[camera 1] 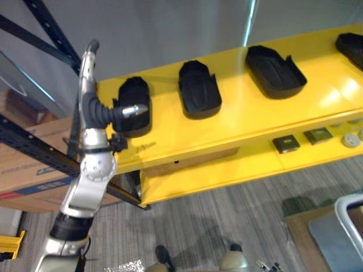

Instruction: Walk over and take plastic housings, then place them on the shelf

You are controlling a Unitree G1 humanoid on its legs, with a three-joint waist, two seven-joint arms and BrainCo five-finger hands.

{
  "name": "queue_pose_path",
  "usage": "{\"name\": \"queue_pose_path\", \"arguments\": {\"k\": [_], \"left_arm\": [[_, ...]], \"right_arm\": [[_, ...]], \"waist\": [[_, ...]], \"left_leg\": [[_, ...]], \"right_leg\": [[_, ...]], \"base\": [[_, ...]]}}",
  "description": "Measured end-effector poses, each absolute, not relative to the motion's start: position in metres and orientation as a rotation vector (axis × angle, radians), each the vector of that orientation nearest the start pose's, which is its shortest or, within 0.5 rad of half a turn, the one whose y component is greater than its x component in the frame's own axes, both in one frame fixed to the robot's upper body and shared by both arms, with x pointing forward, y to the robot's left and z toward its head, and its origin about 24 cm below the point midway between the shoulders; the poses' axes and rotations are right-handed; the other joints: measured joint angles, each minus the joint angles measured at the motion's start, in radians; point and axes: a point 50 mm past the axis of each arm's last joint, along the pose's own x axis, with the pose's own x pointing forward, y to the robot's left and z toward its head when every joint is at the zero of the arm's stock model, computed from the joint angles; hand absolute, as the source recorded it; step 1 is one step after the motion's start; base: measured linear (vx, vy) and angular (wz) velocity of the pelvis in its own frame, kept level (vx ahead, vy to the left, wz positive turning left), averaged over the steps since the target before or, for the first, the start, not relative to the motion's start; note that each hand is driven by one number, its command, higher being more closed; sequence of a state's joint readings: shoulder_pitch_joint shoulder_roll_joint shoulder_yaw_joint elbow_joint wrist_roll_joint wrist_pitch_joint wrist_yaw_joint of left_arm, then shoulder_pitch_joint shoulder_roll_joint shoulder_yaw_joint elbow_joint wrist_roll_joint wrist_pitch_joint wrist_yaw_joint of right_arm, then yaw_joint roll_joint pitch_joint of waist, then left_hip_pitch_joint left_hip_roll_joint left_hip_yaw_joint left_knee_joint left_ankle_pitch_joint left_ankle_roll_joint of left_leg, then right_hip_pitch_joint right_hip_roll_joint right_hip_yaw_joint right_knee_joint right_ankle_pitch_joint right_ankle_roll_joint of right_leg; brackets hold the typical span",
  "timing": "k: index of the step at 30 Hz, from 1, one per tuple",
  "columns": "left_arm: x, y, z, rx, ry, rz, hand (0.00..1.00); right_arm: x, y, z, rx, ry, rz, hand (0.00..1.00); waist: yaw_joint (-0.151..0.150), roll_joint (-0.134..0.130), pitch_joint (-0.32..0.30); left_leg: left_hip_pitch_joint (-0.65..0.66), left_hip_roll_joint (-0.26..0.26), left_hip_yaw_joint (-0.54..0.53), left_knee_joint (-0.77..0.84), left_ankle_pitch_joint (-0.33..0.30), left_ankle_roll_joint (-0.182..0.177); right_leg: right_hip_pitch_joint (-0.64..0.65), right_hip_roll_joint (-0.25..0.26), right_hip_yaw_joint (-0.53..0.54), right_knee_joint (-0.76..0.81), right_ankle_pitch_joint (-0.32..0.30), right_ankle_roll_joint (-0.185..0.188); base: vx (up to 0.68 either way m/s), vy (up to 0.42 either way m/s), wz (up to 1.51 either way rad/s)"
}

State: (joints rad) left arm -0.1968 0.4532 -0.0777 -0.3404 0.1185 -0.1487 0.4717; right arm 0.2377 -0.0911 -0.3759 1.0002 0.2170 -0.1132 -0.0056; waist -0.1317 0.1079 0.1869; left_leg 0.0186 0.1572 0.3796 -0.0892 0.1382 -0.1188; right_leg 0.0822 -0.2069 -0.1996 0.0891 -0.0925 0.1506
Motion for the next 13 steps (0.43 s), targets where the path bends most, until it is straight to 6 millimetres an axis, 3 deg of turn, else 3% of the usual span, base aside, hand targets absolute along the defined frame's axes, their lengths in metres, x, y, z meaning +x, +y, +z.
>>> {"name": "queue_pose_path", "arguments": {"k": [4, 5, 7, 9, 10, 12, 13], "left_arm": [[0.218, 0.172, 0.139, 0.141, -0.648, 0.317, 0.0], [0.216, 0.171, 0.13, 0.118, -0.616, 0.335, 0.0], [0.212, 0.17, 0.093, 0.095, -0.454, 0.399, 0.0], [0.208, 0.175, 0.04, 0.122, -0.21, 0.458, 0.0], [0.204, 0.178, 0.024, 0.135, -0.137, 0.476, 0.0], [0.177, 0.187, -0.039, 0.192, 0.177, 0.538, 0.0], [0.169, 0.19, -0.051, 0.208, 0.242, 0.548, 0.0]], "right_arm": [[0.035, -0.235, -0.16, 0.22, 1.062, -0.639, 0.0], [0.037, -0.233, -0.16, 0.211, 1.063, -0.632, 0.0], [0.046, -0.23, -0.16, 0.193, 1.057, -0.617, 0.0], [0.056, -0.228, -0.16, 0.185, 1.057, -0.601, 0.0], [0.057, -0.226, -0.16, 0.185, 1.059, -0.596, 0.0], [0.06, -0.218, -0.162, 0.197, 1.082, -0.572, 0.0], [0.06, -0.216, -0.163, 0.208, 1.091, -0.576, 0.0]], "waist": [[0.042, -0.025, -0.039], [0.054, -0.029, -0.04], [0.076, -0.046, -0.045], [0.092, -0.064, -0.056], [0.096, -0.071, -0.06], [0.113, -0.099, -0.077], [0.116, -0.106, -0.081]], "left_leg": [[0.003, -0.002, -0.047, 0.0, 0.0, -0.001], [0.007, -0.001, -0.051, 0.0, 0.001, -0.001], [0.013, -0.002, -0.073, -0.001, 0.001, -0.002], [0.012, -0.002, -0.098, -0.001, -0.002, -0.005], [0.011, -0.002, -0.102, -0.001, -0.002, -0.006], [0.001, -0.004, -0.125, -0.001, -0.001, -0.007], [-0.003, -0.004, -0.13, -0.001, 0.002, -0.009]], "right_leg": [[0.046, 0.004, -0.054, -0.019, -0.008, -0.013], [0.052, 0.004, -0.058, -0.021, -0.009, -0.015], [0.077, 0.007, -0.083, -0.032, -0.018, -0.02], [0.093, 0.01, -0.105, -0.034, -0.026, -0.013], [0.095, 0.011, -0.111, -0.034, -0.029, -0.013], [0.103, 0.012, -0.138, -0.034, -0.034, -0.017], [0.105, 0.012, -0.148, -0.034, -0.036, -0.017]], "base": [[-0.02, -0.009, 0.29], [-0.03, -0.013, 0.17], [-0.05, -0.016, 0.23], [-0.03, -0.02, 0.28], [0.0, -0.025, 0.25], [0.03, -0.027, 0.29], [0.03, -0.018, 0.23]]}}
